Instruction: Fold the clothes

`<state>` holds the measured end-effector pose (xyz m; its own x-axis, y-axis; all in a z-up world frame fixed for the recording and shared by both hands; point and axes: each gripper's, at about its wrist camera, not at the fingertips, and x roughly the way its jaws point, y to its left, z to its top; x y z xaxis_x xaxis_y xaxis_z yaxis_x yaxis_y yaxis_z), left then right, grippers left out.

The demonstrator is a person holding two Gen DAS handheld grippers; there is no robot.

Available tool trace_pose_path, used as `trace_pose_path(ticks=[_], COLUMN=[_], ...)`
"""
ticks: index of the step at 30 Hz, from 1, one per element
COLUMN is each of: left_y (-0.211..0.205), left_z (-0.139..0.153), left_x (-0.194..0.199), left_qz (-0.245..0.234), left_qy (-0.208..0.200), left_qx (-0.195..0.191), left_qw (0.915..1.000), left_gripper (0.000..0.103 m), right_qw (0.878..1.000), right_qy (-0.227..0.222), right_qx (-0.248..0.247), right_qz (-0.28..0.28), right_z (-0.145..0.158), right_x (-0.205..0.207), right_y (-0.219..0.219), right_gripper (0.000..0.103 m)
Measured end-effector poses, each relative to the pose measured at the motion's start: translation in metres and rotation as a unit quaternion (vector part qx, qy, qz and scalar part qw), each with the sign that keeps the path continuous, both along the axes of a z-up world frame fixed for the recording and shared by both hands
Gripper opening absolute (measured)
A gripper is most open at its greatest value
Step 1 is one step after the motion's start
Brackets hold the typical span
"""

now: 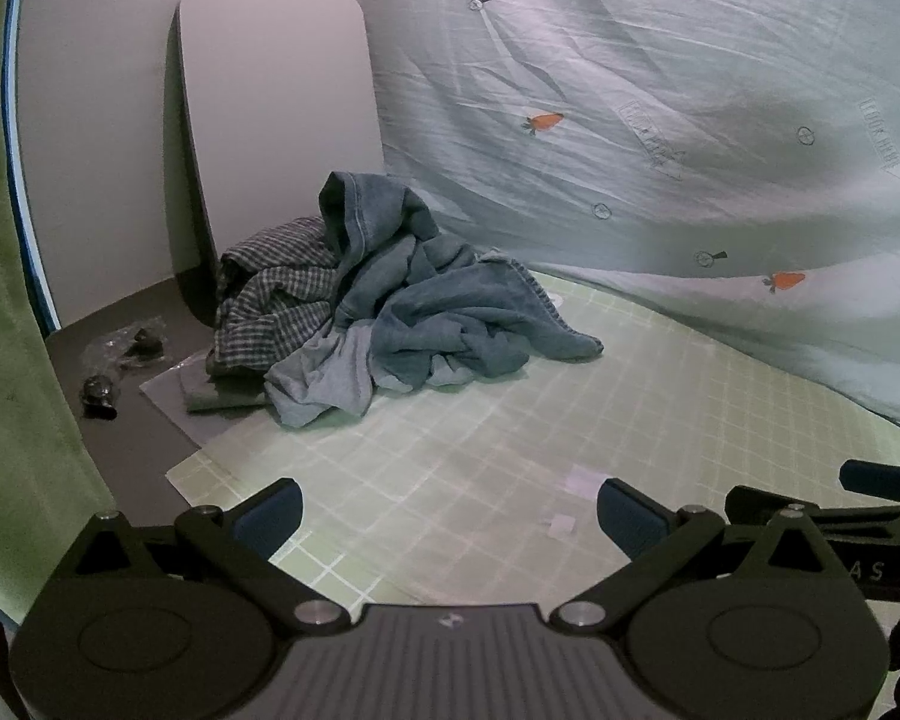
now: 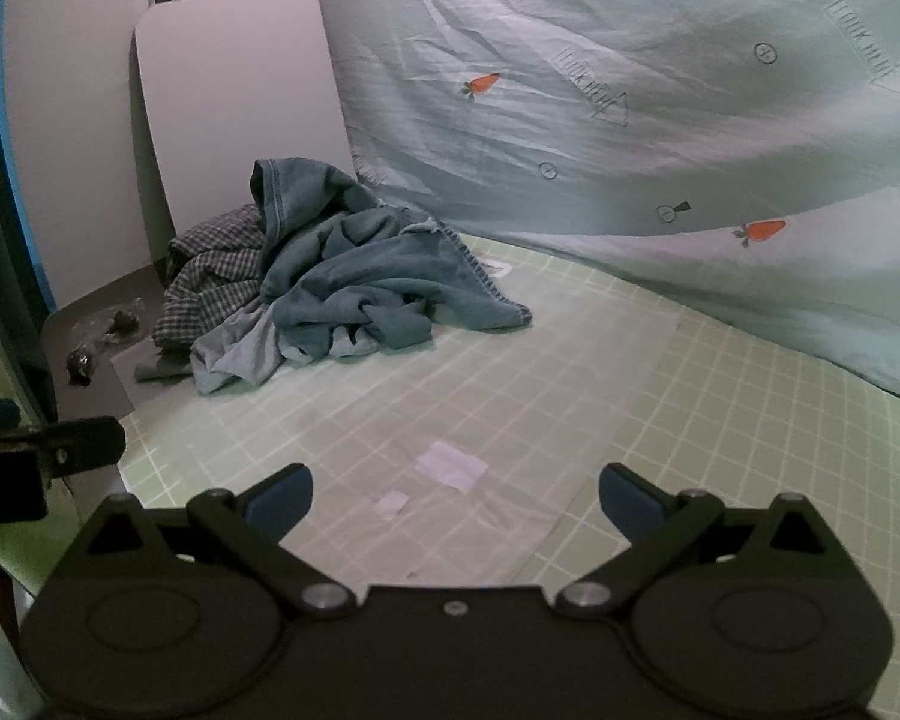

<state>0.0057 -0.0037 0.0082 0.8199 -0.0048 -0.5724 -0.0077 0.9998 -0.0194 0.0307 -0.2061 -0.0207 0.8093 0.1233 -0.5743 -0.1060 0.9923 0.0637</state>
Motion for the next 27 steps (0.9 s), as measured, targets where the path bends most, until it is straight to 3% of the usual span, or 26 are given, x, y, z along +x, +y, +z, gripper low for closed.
trace_pose_path(ticks=[27], left_y=[-0.005], left_z=[-0.002], left_x=[0.013], left_qz=[-0.001], left_qy=[0.002], left_qx=[0.006], left_qw=[1.0000], left_gripper=[0.103], right_qw=[1.000], right_qy=[0.006], right_qx=[0.003], right_qz=[-0.012], right_z=[-0.005], right_x=[0.008], right_y=[-0.007], right_gripper=[0.103])
